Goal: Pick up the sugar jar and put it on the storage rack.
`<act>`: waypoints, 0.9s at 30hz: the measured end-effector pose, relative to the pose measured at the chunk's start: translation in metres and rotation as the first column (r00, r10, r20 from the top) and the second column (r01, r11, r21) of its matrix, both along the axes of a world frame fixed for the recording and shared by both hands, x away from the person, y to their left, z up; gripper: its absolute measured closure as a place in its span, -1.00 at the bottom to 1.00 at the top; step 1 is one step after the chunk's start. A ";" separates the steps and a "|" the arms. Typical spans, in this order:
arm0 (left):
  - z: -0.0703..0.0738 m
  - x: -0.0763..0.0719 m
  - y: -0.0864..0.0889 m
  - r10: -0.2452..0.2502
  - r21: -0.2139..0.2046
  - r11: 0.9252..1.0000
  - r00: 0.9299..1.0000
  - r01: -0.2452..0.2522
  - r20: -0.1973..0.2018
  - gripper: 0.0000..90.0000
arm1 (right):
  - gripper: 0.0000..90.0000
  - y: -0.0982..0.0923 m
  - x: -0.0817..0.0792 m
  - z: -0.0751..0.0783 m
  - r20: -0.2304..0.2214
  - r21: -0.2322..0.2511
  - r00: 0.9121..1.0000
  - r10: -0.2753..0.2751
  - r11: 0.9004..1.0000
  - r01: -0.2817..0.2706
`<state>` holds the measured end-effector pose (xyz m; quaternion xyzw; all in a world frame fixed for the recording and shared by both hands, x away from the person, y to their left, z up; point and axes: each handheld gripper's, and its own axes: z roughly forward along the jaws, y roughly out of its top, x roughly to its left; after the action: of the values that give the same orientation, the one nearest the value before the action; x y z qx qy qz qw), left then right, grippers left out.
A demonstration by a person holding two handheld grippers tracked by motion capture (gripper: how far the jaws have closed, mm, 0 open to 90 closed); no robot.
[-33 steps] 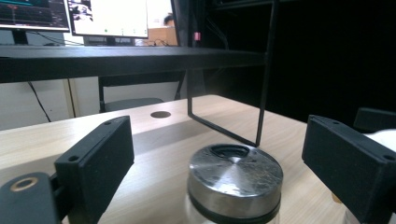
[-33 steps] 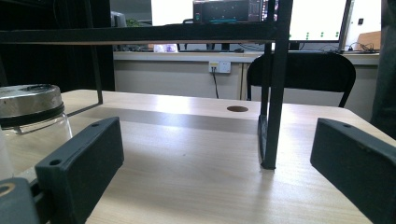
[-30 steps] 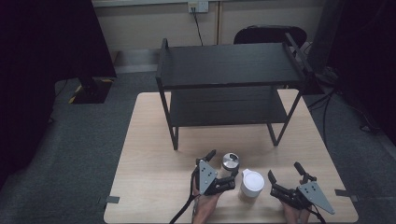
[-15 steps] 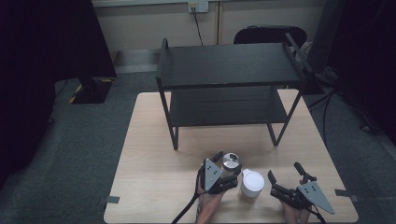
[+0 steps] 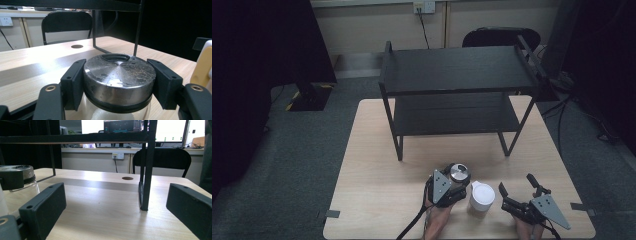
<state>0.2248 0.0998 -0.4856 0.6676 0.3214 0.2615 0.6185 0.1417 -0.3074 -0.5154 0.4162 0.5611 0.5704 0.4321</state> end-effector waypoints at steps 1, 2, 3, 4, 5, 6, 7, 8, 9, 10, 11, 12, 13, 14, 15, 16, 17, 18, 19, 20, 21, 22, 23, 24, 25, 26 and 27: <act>0.000 -0.001 -0.001 0.003 0.001 1.000 1.000 -0.003 0.001 -0.22 | -0.97 0.000 0.000 0.000 0.000 0.000 1.000 0.000 1.000 0.000; 0.000 -0.001 -0.001 0.005 -0.001 1.000 1.000 -0.005 -0.002 -0.22 | -0.97 0.000 0.000 0.000 0.000 0.000 1.000 0.000 1.000 0.000; 0.000 -0.001 -0.001 0.005 0.000 1.000 1.000 -0.005 -0.001 -0.22 | -0.97 0.000 0.000 0.000 0.000 0.000 1.000 0.000 1.000 0.000; 0.000 -0.001 -0.001 0.005 0.000 1.000 1.000 -0.005 -0.001 -0.21 | -0.97 0.000 0.000 0.000 0.000 0.000 1.000 0.000 1.000 0.000; 0.000 -0.001 -0.001 0.004 -0.001 1.000 1.000 -0.004 -0.003 -0.21 | -0.97 0.000 0.000 0.000 0.000 0.000 1.000 0.000 1.000 0.000; 0.000 -0.001 0.000 0.003 -0.003 1.000 1.000 -0.003 -0.004 -0.21 | -0.97 0.000 0.000 0.000 0.000 0.000 1.000 0.001 1.000 -0.001; 0.001 -0.001 0.000 0.004 -0.001 1.000 1.000 -0.004 -0.003 -0.21 | -0.97 0.000 0.000 0.000 0.000 0.000 1.000 0.001 1.000 -0.001; 0.001 -0.001 -0.001 0.004 0.001 1.000 1.000 -0.004 -0.003 -0.21 | -0.97 0.000 0.000 0.000 0.000 0.000 1.000 0.001 1.000 -0.001; 0.001 -0.001 0.000 0.003 0.003 1.000 1.000 -0.003 -0.002 -0.21 | -0.97 0.000 0.000 0.000 0.000 0.000 1.000 0.001 1.000 -0.001; 0.001 -0.001 0.000 0.004 0.002 1.000 1.000 -0.004 -0.005 -0.21 | -0.97 0.000 0.000 0.000 0.000 0.001 1.000 0.002 1.000 -0.002; 0.001 -0.001 0.000 0.004 0.002 1.000 1.000 -0.004 -0.005 -0.21 | -0.97 0.000 0.000 0.000 0.000 0.001 1.000 0.002 1.000 -0.002; 0.002 -0.001 0.000 0.004 0.002 1.000 1.000 -0.004 -0.005 -0.21 | -0.97 0.000 0.000 0.000 0.000 0.001 1.000 0.001 1.000 -0.001; 0.002 -0.001 0.000 0.004 0.004 1.000 1.000 -0.004 -0.005 -0.21 | -0.97 0.000 0.000 0.000 0.000 0.001 1.000 0.001 1.000 -0.001; 0.002 -0.001 0.000 0.004 0.005 1.000 1.000 -0.004 -0.005 -0.21 | -0.97 0.000 0.000 0.000 0.000 0.000 1.000 0.001 1.000 -0.001; 0.002 -0.001 0.001 0.000 0.006 1.000 1.000 0.000 -0.005 -0.21 | -0.97 0.000 0.000 0.000 0.000 0.001 1.000 0.002 1.000 -0.002; 0.002 -0.001 0.001 -0.001 0.008 1.000 1.000 0.001 -0.004 -0.21 | -0.97 0.000 0.000 0.000 0.000 0.002 1.000 0.002 1.000 -0.002; 0.003 -0.001 0.000 0.001 0.008 1.000 1.000 -0.001 -0.006 -0.21 | -0.97 0.000 0.000 0.000 0.000 0.002 1.000 0.002 1.000 -0.002; 0.004 -0.001 0.000 0.002 0.008 1.000 1.000 -0.002 -0.011 -0.21 | -0.97 0.000 0.000 0.000 0.000 0.002 1.000 0.002 1.000 -0.002; 0.004 -0.001 0.000 0.002 0.008 1.000 1.000 -0.002 -0.011 -0.21 | -0.97 0.000 0.000 0.000 0.000 0.002 1.000 0.002 1.000 -0.002; 0.005 -0.001 0.001 0.002 0.008 1.000 1.000 -0.002 -0.012 -0.21 | -0.97 0.000 0.000 0.000 0.000 0.002 1.000 0.000 1.000 0.000; 0.005 -0.001 0.001 0.002 0.008 1.000 1.000 -0.002 -0.012 -0.21 | -0.97 0.000 0.000 0.000 0.000 0.003 1.000 0.000 1.000 0.000; 0.006 -0.001 0.001 0.003 0.008 1.000 1.000 -0.003 -0.010 -0.21 | -0.97 0.000 0.000 0.000 0.000 0.003 1.000 0.001 1.000 -0.001; 0.007 -0.001 0.002 0.003 0.007 1.000 1.000 -0.003 -0.007 -0.21 | -0.97 0.000 0.000 0.000 0.000 0.003 1.000 0.001 1.000 -0.001; 0.007 -0.001 0.002 0.003 0.007 1.000 1.000 -0.003 -0.007 -0.21 | -0.97 0.000 0.000 0.000 0.000 0.002 1.000 0.001 1.000 -0.001; 0.007 -0.002 0.002 0.005 0.004 1.000 1.000 -0.005 -0.003 -0.21 | -0.97 0.000 0.000 0.000 0.000 0.002 1.000 0.001 1.000 -0.001; 0.007 -0.002 0.003 0.006 0.002 1.000 1.000 -0.006 0.000 -0.21 | -0.97 0.000 0.000 0.000 0.000 0.001 1.000 0.001 1.000 -0.001; 0.009 -0.001 0.005 0.000 0.000 1.000 1.000 0.000 0.003 -0.21 | -0.97 0.000 0.000 0.000 0.000 0.002 1.000 0.001 1.000 -0.001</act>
<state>0.2234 0.1050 -0.4766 0.6670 0.3207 0.2627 0.6191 0.1417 -0.3077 -0.5154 0.4162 0.5608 0.5710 0.4316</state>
